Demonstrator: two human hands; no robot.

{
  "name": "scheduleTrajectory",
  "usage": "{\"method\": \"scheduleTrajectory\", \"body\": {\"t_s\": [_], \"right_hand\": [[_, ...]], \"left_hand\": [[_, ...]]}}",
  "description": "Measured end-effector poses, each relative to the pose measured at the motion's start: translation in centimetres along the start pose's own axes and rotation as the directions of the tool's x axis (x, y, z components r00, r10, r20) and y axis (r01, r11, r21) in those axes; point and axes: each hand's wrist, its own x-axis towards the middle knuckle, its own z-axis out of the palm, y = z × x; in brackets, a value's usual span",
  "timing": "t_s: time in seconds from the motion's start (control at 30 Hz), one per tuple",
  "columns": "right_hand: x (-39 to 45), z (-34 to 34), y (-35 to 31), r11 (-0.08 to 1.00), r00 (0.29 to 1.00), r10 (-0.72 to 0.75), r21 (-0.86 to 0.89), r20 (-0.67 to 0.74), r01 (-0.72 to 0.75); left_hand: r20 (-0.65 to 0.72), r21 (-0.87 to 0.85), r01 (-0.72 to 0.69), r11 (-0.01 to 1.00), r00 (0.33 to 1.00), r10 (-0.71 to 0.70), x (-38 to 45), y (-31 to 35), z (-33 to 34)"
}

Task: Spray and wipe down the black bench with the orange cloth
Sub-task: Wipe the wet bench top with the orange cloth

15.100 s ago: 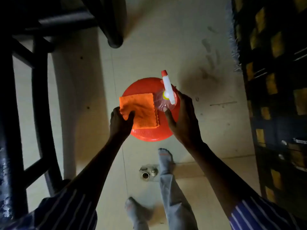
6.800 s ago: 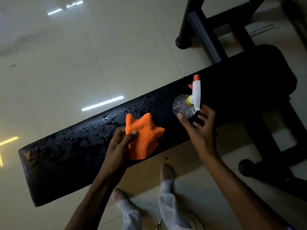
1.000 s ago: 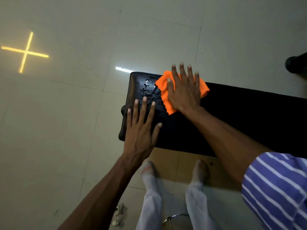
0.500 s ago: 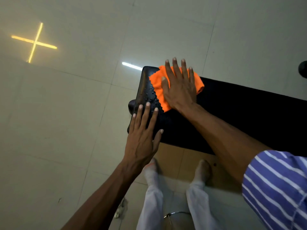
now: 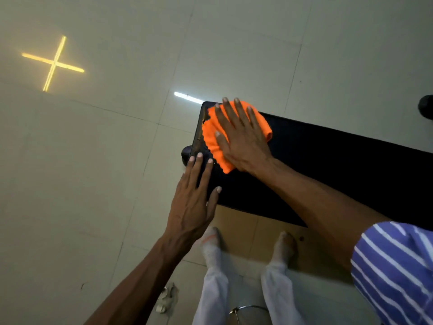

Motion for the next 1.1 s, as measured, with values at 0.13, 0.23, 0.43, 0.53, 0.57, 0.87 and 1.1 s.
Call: {"method": "scheduleTrajectory", "body": {"t_s": [0.13,0.23,0.43,0.53,0.57,0.87,1.1], "right_hand": [[-2.8,-1.7,2.5,0.989,0.997,-0.057,0.141,0.054,0.049],[-4.3,-3.0,5.6,0.975,0.998,0.064,0.214,-0.020,-0.058],[-5.0,-2.5,9.2,0.951,0.973,0.229,0.222,-0.029,-0.217],[-5.4,-1.5,9.7,0.958,0.976,0.210,0.214,-0.064,-0.192],[-5.5,-1.2,9.7,0.959,0.977,0.200,0.220,-0.078,-0.178],[-6.7,1.5,10.4,0.998,0.973,0.042,-0.029,-0.226,-0.050],[-6.5,2.4,10.9,0.999,0.963,0.024,-0.029,-0.268,-0.033]], "left_hand": [[-0.108,-0.056,0.045,0.997,0.993,-0.051,1.1,0.2,-1.3],[-0.166,-0.054,-0.043,0.998,0.986,0.034,3.7,2.0,-1.5],[-0.014,0.115,-0.218,0.969,0.975,0.221,12.8,7.3,1.1],[0.094,0.296,-0.208,0.932,0.978,0.189,13.5,6.4,2.6],[0.065,0.328,-0.195,0.924,0.981,0.184,12.6,5.8,2.9],[-0.101,0.324,0.027,0.946,0.995,0.006,12.8,5.0,2.8],[-0.179,0.232,0.187,0.955,0.973,-0.147,13.2,5.0,3.2]]}}
